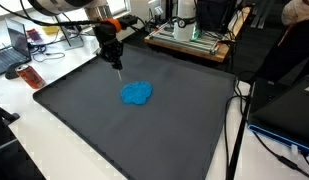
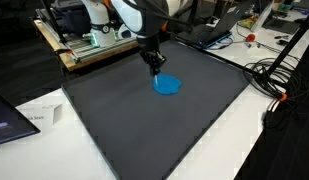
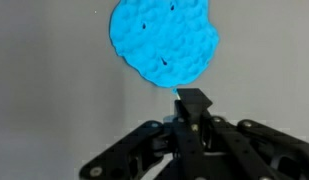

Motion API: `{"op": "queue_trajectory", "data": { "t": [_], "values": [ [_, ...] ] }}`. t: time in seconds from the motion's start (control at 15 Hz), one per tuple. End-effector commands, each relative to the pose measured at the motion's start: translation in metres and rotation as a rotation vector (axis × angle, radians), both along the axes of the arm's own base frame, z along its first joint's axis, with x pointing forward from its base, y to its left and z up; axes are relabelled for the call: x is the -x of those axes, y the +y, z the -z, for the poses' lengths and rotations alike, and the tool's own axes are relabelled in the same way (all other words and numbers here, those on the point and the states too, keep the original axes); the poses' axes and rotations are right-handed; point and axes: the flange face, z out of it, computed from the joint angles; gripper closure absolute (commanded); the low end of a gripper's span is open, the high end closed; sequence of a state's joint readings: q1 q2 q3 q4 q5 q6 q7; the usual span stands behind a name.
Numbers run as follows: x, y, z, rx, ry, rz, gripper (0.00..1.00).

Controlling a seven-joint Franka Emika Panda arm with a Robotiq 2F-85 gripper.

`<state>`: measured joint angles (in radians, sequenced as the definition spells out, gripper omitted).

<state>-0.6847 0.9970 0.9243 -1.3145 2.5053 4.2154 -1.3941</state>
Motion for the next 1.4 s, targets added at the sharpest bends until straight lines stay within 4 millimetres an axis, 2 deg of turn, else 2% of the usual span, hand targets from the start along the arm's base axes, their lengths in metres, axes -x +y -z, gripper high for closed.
{"op": "queue_trajectory", "data": {
  "t": [0.0, 1.33],
  "values": [
    [-0.002, -0.014, 0.004, -0.101, -0.016, -0.033, 0.97],
    [0.019, -0.057, 0.053, -0.419, -0.095, -0.099, 0.97]
  ]
}}
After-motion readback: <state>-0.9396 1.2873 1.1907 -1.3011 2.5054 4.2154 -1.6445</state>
